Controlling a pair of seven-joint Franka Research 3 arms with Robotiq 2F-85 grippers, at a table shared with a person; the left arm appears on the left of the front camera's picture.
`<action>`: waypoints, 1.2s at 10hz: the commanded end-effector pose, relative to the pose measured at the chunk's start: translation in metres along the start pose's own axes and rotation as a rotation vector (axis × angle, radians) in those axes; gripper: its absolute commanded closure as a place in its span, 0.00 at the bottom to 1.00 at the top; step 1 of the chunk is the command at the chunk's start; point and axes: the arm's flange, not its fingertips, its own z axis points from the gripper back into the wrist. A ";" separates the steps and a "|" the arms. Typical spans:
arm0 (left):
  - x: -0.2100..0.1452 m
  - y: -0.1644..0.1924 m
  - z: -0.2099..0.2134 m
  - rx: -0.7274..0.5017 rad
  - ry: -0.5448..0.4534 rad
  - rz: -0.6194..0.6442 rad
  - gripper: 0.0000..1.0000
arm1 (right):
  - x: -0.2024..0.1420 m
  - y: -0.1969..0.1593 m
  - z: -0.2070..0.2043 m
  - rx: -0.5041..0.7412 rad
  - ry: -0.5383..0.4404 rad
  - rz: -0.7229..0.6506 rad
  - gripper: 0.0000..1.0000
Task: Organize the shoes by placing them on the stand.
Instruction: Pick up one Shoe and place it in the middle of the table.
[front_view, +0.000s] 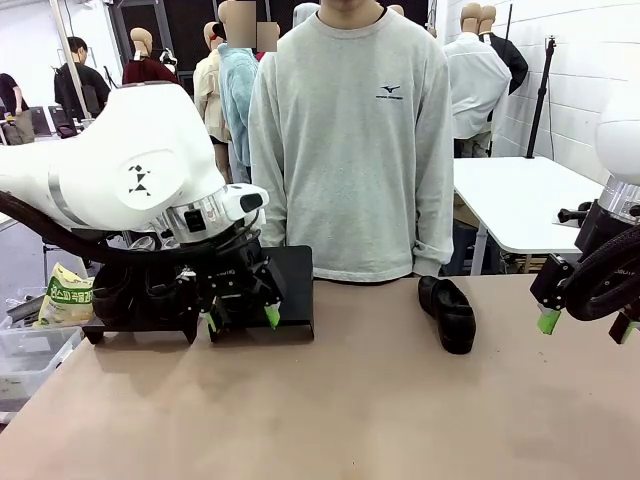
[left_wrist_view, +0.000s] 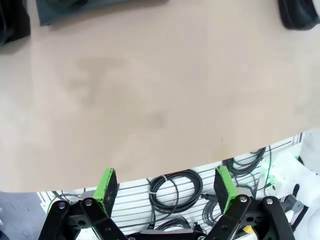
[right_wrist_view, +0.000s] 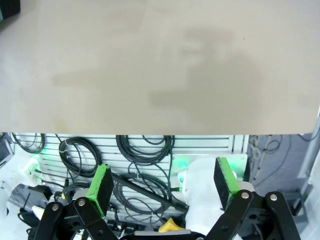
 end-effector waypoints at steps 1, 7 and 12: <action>-0.003 0.001 -0.008 0.021 0.030 -0.007 0.00 | 0.000 -0.002 -0.001 0.005 0.005 0.011 0.00; -0.003 0.001 -0.008 0.021 0.030 -0.007 0.00 | 0.134 0.089 -0.010 -0.034 0.024 0.151 0.00; -0.003 0.001 -0.008 0.021 0.030 -0.007 0.00 | 0.228 0.131 -0.091 -0.046 0.031 0.139 0.00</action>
